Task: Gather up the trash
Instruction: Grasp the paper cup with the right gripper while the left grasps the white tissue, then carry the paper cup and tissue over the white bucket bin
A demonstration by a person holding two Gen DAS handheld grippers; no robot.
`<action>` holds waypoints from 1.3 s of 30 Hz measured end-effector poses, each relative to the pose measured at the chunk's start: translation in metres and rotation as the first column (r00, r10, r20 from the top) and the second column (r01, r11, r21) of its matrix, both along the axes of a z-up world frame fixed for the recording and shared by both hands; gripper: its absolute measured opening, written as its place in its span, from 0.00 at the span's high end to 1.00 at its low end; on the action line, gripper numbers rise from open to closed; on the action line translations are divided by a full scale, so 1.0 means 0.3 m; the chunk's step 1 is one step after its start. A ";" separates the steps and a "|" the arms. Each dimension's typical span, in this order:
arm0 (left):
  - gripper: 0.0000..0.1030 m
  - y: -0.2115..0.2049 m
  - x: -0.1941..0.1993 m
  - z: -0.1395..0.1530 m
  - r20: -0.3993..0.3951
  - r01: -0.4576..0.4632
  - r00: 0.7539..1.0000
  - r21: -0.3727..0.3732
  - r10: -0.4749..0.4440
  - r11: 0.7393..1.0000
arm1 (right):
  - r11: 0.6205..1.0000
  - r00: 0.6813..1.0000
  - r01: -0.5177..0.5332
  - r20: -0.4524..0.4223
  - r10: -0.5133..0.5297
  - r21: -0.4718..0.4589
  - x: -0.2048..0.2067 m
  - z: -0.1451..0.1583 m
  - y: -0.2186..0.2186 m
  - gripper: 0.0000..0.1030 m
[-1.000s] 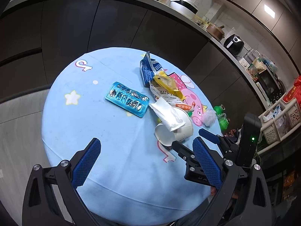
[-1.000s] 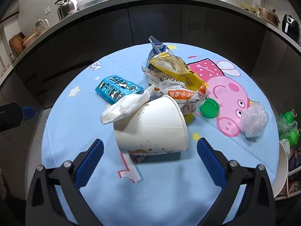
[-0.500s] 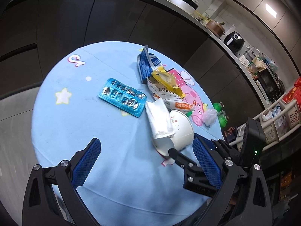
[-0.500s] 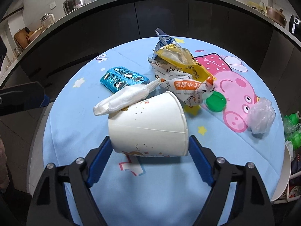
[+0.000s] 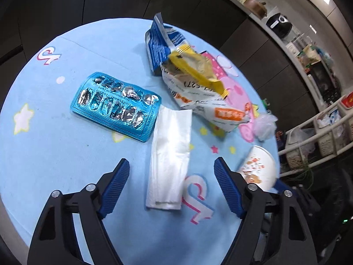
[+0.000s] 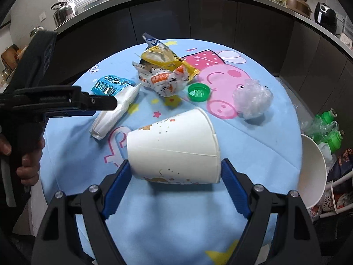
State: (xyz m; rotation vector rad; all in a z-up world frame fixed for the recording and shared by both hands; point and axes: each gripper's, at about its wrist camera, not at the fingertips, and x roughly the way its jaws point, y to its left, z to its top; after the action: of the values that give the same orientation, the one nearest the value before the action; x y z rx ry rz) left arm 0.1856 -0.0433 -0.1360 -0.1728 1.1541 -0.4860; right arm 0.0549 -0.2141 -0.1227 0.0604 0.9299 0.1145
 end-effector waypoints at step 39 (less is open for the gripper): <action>0.97 -0.231 -0.215 0.480 0.299 0.190 0.940 -0.060 -0.164 0.980 | 0.980 0.954 0.142 0.244 -0.173 0.138 -0.158 0.275 -0.253 0.21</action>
State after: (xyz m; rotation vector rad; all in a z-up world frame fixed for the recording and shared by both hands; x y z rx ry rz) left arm 0.1211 -0.1128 0.0080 -0.0693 0.8612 -0.6993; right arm 0.0075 -0.2900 -0.0401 0.2259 0.6568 0.0280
